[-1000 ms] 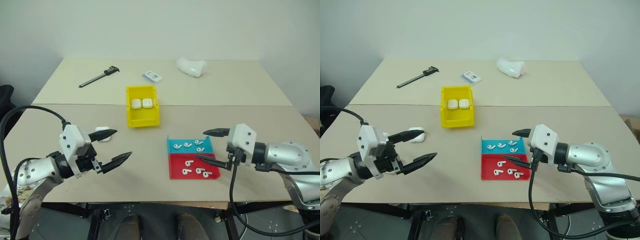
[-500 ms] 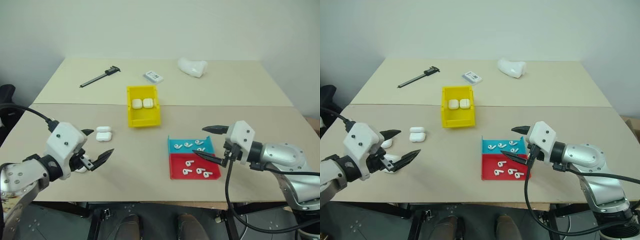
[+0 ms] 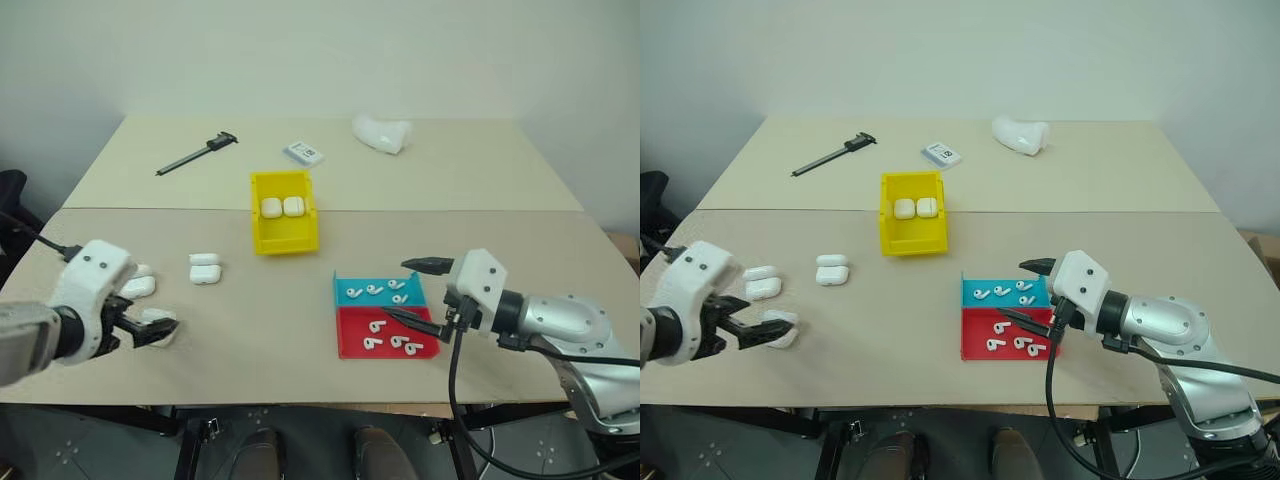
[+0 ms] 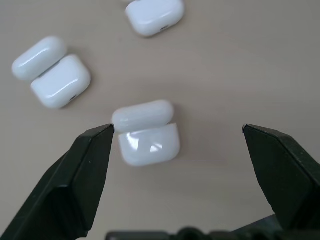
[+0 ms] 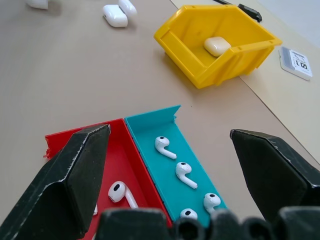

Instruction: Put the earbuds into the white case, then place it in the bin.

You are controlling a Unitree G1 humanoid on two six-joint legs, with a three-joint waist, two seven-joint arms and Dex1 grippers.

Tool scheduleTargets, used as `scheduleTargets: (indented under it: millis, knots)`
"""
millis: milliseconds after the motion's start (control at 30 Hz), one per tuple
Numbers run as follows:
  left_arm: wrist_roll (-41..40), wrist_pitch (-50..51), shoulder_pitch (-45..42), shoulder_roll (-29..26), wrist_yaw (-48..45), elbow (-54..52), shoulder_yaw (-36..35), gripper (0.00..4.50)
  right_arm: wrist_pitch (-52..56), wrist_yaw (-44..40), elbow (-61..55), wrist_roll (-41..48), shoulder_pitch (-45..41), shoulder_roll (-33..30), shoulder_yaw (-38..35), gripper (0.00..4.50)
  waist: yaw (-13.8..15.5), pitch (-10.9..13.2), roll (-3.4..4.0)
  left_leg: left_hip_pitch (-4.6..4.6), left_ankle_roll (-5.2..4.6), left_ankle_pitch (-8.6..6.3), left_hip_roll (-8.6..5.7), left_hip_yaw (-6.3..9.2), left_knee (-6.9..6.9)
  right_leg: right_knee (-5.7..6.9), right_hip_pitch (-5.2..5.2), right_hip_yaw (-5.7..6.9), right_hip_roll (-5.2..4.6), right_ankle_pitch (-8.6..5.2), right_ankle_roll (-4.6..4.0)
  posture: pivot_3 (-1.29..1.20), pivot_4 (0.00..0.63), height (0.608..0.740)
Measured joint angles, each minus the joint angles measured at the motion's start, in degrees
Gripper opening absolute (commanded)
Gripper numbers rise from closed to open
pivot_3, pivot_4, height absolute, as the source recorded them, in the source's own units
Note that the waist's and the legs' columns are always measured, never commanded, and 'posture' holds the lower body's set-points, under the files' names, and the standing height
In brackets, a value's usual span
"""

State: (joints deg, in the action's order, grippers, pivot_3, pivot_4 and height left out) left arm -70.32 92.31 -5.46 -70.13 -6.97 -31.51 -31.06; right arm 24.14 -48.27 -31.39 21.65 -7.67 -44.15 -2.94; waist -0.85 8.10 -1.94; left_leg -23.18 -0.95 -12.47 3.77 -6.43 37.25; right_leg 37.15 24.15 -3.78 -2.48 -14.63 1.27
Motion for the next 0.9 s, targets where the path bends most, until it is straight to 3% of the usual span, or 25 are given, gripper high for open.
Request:
scheduleTargets:
  millis: [67, 267, 600, 900]
  knots:
    - [-3.74, 0.00, 0.24, -2.35, 3.49, 2.74, 2.22, 4.49, 0.35, 0.11, -0.40, 0.14, 0.03, 0.00, 0.00, 4.45, 0.00, 0.00, 0.01, 0.00, 0.00, 0.00, 0.02, -0.02, -0.04, 0.00, 0.03, 0.00, -0.07, 0.00, 0.00, 0.00, 0.150, 0.740]
    - [-10.32, 0.01, -4.34, -1.49, 11.73, 11.05, 11.12, 4.49, 1.72, 0.78, -0.92, 1.24, 0.36, 0.24, -0.06, 4.45, 0.15, 0.02, -0.03, -0.03, 0.03, 0.01, -0.01, -0.05, -0.05, 0.00, 0.06, 0.04, -0.04, 0.02, -0.05, 0.00, 0.150, 0.740]
    - [-8.74, 0.01, -14.69, 5.26, 21.68, 20.33, 24.64, 4.49, 4.90, 1.07, -4.79, 2.79, 2.93, -0.95, -1.99, 4.45, 0.31, 0.02, -0.05, -0.07, 0.05, 0.02, -0.06, -0.04, -0.05, 0.00, 0.05, 0.04, -0.03, 0.02, -0.05, 0.00, 0.150, 0.740]
    - [-7.14, 0.00, -19.14, 8.04, 24.49, 25.31, 28.02, 4.49, 6.54, 1.16, -6.38, 4.40, 3.42, -2.08, -3.46, 4.45, 0.25, 0.01, -0.08, -0.03, 0.06, 0.03, -0.07, -0.03, -0.05, 0.01, 0.02, 0.03, -0.03, 0.02, -0.05, 0.00, 0.150, 0.740]
